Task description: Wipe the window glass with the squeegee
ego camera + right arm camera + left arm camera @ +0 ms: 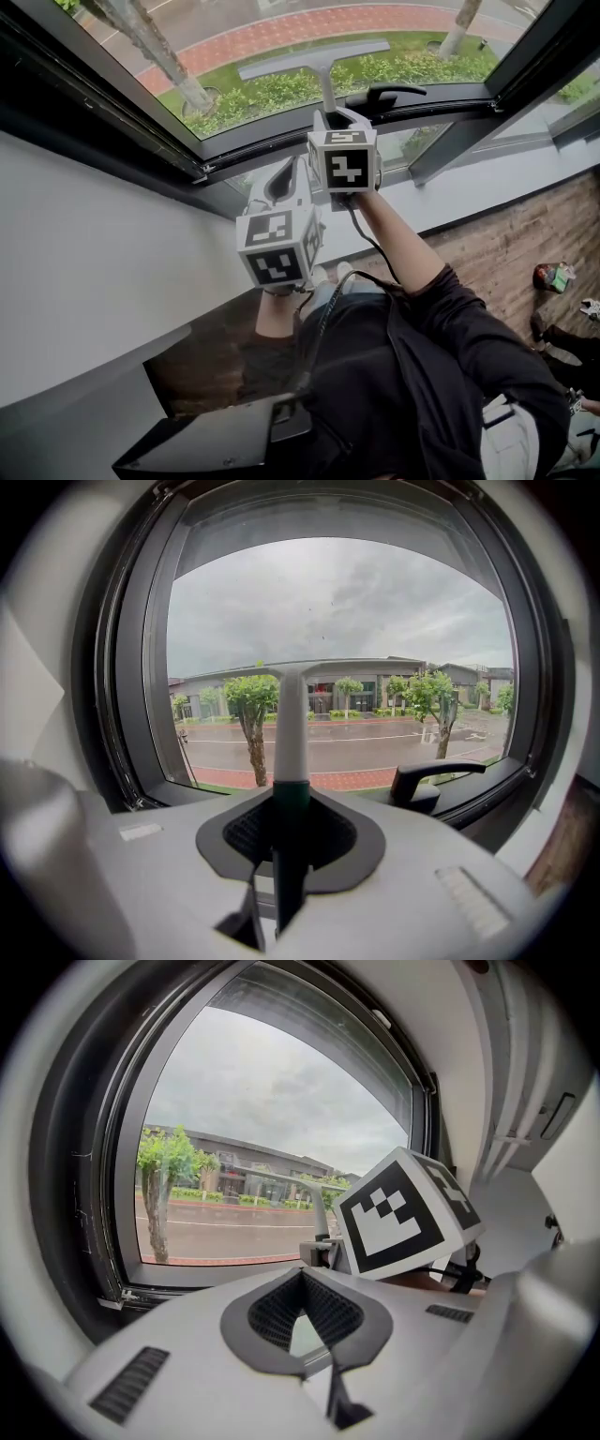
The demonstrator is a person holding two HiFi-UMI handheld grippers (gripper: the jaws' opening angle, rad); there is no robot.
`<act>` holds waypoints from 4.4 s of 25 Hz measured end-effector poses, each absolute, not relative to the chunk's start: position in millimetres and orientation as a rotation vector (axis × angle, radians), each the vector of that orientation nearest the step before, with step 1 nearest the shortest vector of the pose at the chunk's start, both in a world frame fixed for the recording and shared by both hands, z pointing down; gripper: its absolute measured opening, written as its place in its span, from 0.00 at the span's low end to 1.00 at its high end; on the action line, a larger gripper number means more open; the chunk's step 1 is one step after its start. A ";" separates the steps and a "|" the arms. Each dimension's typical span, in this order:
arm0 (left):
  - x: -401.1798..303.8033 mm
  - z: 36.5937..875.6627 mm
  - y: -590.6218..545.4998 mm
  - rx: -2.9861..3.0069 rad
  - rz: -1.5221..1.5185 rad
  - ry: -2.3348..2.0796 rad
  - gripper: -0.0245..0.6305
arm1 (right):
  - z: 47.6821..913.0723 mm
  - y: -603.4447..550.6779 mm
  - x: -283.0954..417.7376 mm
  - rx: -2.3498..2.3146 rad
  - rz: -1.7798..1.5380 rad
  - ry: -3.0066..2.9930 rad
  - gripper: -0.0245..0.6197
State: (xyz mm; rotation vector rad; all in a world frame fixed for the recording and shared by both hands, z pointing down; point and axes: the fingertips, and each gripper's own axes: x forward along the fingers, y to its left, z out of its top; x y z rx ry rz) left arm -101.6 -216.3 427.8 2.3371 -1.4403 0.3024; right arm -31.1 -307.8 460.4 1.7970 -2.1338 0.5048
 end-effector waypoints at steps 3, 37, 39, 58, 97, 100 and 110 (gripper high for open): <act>-102.5 429.4 -214.9 2.334 0.306 -1.442 0.04 | 467.6 -306.5 -31.2 1.787 0.517 -2.127 0.14; -100.7 454.2 -212.3 2.285 0.369 -1.425 0.04 | 516.9 -298.4 -26.3 1.740 0.612 -2.067 0.14; -101.0 455.8 -212.7 2.286 0.372 -1.424 0.04 | 520.4 -298.0 -26.9 1.739 0.624 -2.065 0.14; -102.8 466.7 -209.5 2.264 0.398 -1.415 0.04 | 542.8 -292.8 -26.0 1.718 0.696 -2.036 0.14; -168.1 212.2 -185.2 2.512 -0.100 -1.917 0.04 | 181.6 -273.4 -86.0 1.801 -0.047 -2.677 0.14; -178.4 172.6 -185.5 2.602 -0.130 -1.922 0.04 | 116.7 -275.8 -105.3 1.861 -0.156 -2.714 0.14; -214.8 113.0 -209.0 2.735 -0.160 -1.814 0.04 | -6.7 -297.5 -150.6 2.020 -0.341 -2.673 0.14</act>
